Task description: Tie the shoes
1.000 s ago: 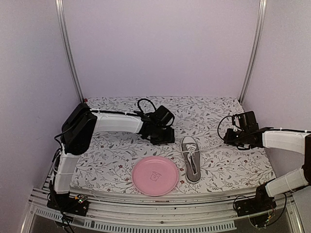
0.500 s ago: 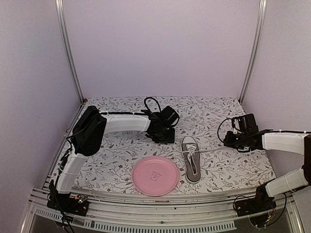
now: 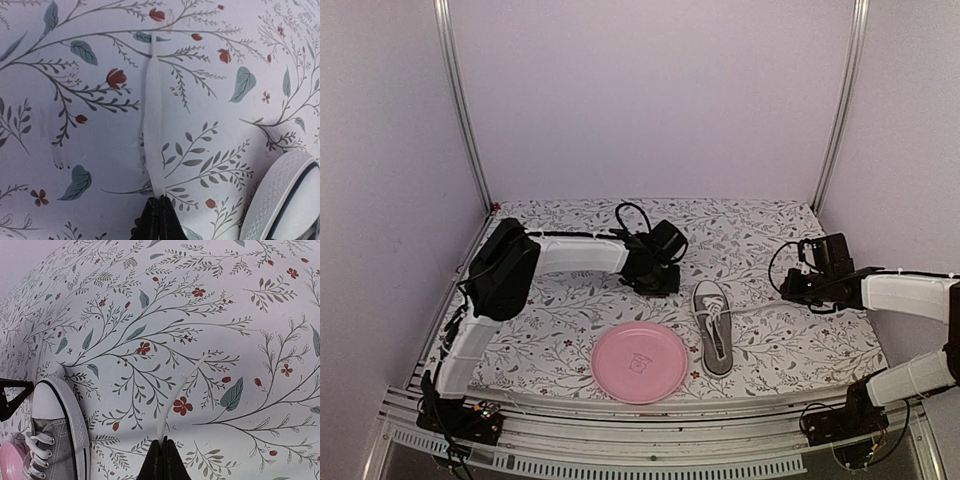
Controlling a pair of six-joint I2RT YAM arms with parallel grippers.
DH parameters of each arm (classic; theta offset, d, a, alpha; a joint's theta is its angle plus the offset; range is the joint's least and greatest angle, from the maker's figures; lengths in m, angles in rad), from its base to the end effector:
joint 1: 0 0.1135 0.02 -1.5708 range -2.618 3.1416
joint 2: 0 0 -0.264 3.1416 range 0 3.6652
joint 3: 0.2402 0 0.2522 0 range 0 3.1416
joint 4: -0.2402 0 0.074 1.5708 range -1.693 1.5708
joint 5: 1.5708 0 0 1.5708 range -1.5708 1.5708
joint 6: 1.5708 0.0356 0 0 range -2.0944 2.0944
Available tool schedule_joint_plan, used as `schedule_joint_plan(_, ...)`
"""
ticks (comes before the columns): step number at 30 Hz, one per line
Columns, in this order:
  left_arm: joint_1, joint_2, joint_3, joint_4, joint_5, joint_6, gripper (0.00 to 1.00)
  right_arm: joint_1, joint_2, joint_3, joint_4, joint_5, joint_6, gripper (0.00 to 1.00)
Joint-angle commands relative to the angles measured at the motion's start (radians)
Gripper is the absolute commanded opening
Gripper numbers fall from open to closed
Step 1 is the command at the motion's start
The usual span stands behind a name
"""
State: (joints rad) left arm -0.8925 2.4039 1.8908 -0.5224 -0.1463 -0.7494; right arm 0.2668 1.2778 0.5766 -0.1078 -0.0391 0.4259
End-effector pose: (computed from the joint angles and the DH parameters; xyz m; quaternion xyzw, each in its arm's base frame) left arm 0.3265 -0.3969 0.1291 0.0495 0.9607 -0.1450 0.2313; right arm 0.2362 0.0660 0.1748 0.0665 0.9258 0.1432 0.3435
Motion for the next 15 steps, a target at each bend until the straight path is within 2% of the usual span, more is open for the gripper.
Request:
schedule_joint_plan(1, -0.002, -0.098, -0.115, 0.103, 0.028, 0.006, 0.0, -0.006, -0.061, 0.047, -0.007, -0.048, -0.017, 0.02)
schedule_joint_plan(4, -0.003, -0.233, -0.229, 0.304, 0.082, 0.042, 0.0, -0.005, -0.103, 0.083, -0.004, -0.109, -0.05, 0.02)
schedule_joint_plan(8, 0.006, -0.351, -0.371, 0.612, 0.301, 0.089, 0.0, -0.006, -0.157, 0.113, 0.05, -0.254, -0.106, 0.02)
schedule_joint_plan(10, 0.007, -0.363, -0.375, 0.673, 0.401, 0.12, 0.0, -0.005, -0.162, 0.122, 0.079, -0.329, -0.138, 0.02)
schedule_joint_plan(15, 0.006, -0.345, -0.349, 0.679, 0.57, 0.206, 0.0, -0.004, -0.13, 0.117, 0.096, -0.365, -0.119, 0.02)
